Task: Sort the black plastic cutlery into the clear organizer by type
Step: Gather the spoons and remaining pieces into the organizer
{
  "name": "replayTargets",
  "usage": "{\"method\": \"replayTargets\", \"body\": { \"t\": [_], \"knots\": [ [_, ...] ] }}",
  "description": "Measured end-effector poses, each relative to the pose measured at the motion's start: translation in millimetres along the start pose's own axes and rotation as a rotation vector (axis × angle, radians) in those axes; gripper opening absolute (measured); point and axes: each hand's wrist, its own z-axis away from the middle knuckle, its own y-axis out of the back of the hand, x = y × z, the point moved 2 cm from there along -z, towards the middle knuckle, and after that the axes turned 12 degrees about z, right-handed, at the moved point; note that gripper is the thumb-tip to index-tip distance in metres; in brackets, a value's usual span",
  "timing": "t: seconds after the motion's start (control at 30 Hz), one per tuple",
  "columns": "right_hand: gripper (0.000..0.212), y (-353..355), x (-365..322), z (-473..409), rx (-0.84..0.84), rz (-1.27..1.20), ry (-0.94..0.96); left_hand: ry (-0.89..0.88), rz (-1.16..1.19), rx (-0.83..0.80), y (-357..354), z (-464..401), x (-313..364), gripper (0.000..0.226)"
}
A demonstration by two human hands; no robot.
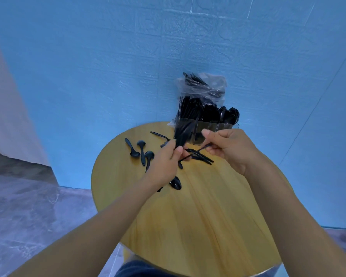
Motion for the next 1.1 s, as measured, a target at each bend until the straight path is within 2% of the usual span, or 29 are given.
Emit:
{"method": "replayTargets", "body": {
  "t": [0.1,0.2,0.3,0.53,0.63,0.77,0.87,1.1],
  "knots": [
    [0.022,-4,4,-3,0.043,-0.168,-0.047,0.071,0.13,-0.089,-11,8,6,0.021],
    [0.021,-5,8,-4,0.082,-0.123,-0.026,0.119,0.181,-0.13,-16,9,8,0.022],
    [0.01,-4,10,-6,0.103,-0.036,0.011,0.185,0.29,-0.141,-18,7,10,0.025],
    [0.008,7,2,-17,0.088,0.127,0.188,0.267,0.238,-0.089,-17,-13,15,0.024],
    [0.011,5,0,-25,0.066,0.107,0.204,0.285,0.253,-0.133,-23,-17,17,0.023],
    [0.016,7,5,-35,0.151,0.075,0.198,0.317,0.407,-0.152,-31,-24,19,0.026],
    [0.018,10,10,-42,0.184,0.042,0.191,0.307,0.42,-0.18,-32,-32,18,0.026],
    [0.02,10,14,-62,0.18,0.001,0.199,0.378,0.613,-0.217,-35,-48,14,0.027]
  ]
}}
